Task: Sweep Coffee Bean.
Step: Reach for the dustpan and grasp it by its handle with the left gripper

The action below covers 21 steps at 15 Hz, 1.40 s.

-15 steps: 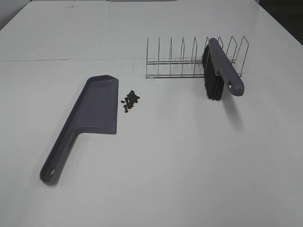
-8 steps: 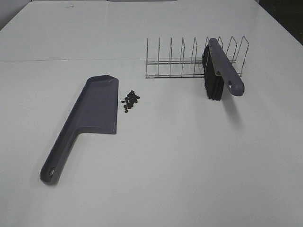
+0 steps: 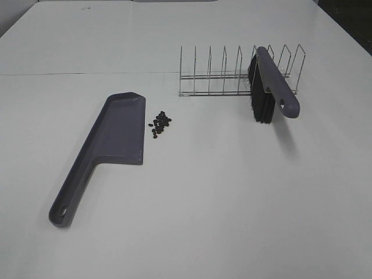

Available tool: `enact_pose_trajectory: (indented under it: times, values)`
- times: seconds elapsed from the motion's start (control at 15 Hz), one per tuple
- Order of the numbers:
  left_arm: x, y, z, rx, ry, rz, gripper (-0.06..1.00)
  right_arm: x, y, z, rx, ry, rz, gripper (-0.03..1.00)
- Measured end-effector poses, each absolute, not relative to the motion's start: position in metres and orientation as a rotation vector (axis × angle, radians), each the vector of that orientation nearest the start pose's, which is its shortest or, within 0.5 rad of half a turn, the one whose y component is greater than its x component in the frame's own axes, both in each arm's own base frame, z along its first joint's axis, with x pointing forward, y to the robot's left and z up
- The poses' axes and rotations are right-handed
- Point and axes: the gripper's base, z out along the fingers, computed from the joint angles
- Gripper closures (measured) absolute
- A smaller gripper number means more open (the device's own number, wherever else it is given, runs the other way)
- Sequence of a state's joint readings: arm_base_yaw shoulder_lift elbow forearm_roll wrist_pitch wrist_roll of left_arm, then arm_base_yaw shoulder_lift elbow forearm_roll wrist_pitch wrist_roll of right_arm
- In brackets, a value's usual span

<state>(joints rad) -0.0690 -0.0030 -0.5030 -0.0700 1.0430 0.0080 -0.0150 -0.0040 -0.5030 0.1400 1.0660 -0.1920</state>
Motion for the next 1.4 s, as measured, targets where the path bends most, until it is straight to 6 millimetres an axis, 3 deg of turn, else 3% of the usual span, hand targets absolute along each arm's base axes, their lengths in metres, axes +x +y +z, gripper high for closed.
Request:
enact_pose_trajectory:
  times: [1.4]
  values:
    - [-0.0055,-0.0051,0.2797,0.081,2.019,-0.122,0.19,-0.0063,0.0112,0.2783,-0.187,2.026,0.037,0.23]
